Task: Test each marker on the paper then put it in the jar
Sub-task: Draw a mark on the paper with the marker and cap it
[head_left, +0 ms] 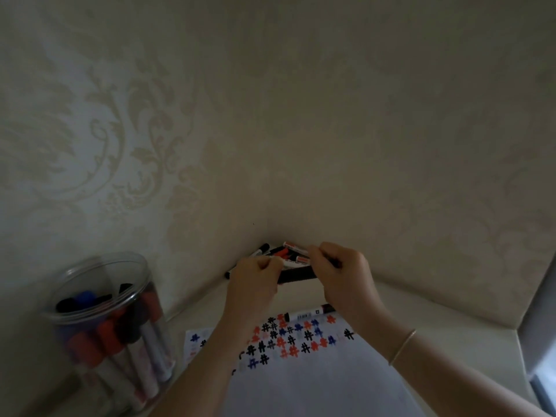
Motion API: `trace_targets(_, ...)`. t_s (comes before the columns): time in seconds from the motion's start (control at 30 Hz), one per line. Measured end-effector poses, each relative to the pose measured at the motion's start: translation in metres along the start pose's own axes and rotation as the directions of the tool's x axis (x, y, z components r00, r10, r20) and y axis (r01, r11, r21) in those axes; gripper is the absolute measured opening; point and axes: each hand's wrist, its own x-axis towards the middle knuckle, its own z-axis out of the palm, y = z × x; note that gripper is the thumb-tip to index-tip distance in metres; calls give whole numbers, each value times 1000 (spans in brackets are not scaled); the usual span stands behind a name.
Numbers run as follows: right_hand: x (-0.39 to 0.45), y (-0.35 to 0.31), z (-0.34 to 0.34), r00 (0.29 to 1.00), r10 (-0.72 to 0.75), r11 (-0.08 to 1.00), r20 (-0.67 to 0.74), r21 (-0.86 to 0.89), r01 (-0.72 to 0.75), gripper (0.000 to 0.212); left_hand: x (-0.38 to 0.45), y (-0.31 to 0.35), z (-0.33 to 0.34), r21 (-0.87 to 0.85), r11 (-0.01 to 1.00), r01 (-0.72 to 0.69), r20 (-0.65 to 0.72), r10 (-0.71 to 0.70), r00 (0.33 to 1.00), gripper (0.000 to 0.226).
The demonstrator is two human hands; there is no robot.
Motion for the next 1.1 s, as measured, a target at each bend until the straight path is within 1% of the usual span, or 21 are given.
trace_targets(0.07, 4, 13, -5, 991, 130, 988, -18, 84, -128, 41, -1, 7, -8, 62, 996, -57, 82, 52, 995, 33)
trace_targets(0.13, 5, 25, -7, 982, 189, 976, -22, 110, -185, 46, -5, 17, -19, 154, 979, -136, 112, 120, 987, 21)
trace_targets(0.2, 5, 37, -4, 971, 239, 964, -3, 122, -237, 47, -12, 30, -39, 261, 938, -227, -6, 237, 972, 17)
trace_targets(0.23, 4, 44, -1, 971, 240, 969, 15, 57, -240, 44, -16, 37, -52, 303, 917, -258, -91, 297, 950, 20)
trace_targets(0.27, 2, 51, 2, 977, 207, 970, 54, -141, -198, 38, -20, 44, -66, 317, 908, -274, -183, 342, 922, 23)
trace_targets(0.3, -1, 59, 5, 976, 161, 897, 144, -434, -84, 31, -24, 50, -81, 303, 910, -282, -268, 365, 892, 27)
trace_targets(0.33, -3, 66, 8, 950, 150, 737, 273, -672, 77, 30, -27, 54, -94, 277, 917, -288, -337, 374, 864, 30)
trace_targets(0.37, -6, 72, 13, 905, 162, 556, 393, -794, 245, 32, -30, 57, -107, 260, 918, -300, -390, 384, 837, 33)
trace_targets(0.4, -7, 75, 18, 869, 180, 436, 461, -829, 349, 31, -33, 59, -118, 252, 914, -317, -431, 400, 809, 36)
trace_targets(0.43, -6, 76, 23, 856, 162, 355, 492, -838, 414, 29, -37, 60, -129, 241, 910, -337, -470, 414, 780, 39)
trace_targets(0.5, -1, 68, 36, 820, 69, 251, 568, -806, 537, 27, -44, 60, -147, 194, 905, -378, -543, 420, 727, 45)
trace_targets(0.53, 3, 65, 43, 811, -24, 258, 585, -780, 570, 28, -48, 60, -155, 179, 899, -399, -574, 425, 700, 45)
trace_targets(0.57, 5, 58, 51, 800, -130, 327, 585, -737, 592, 30, -52, 60, -165, 181, 891, -416, -599, 435, 672, 45)
trace_targets(0.63, 3, 29, 63, 797, -274, 552, 538, -591, 588, 26, -56, 58, -179, 215, 878, -429, -629, 460, 627, 40)
trace_targets(0.67, 2, 12, 71, 797, -338, 623, 501, -515, 589, 18, -58, 56, -187, 251, 871, -422, -635, 477, 608, 38)
trace_targets(0.73, -2, -17, 85, 808, -441, 719, 391, -385, 578, 3, -59, 51, -201, 320, 866, -383, -630, 497, 597, 33)
trace_targets(0.8, -6, -36, 99, 807, -499, 776, 315, -253, 578, 4, -58, 47, -210, 377, 866, -328, -605, 499, 621, 31)
trace_targets(0.83, -8, -43, 104, 813, -501, 802, 297, -194, 565, 6, -57, 45, -212, 415, 862, -291, -575, 496, 651, 31)
trace_targets(0.93, -10, -53, 115, 858, -438, 882, 269, -55, 467, 8, -50, 34, -210, 542, 824, -165, -424, 438, 793, 30)
trace_targets(0.97, -10, -53, 117, 871, -417, 898, 261, -31, 439, 12, -48, 31, -209, 566, 811, -149, -384, 420, 822, 29)
trace_targets(1.1, -10, -51, 118, 927, -300, 953, 225, 34, 301, 18, -43, 28, -211, 585, 792, -176, -328, 429, 842, 31)
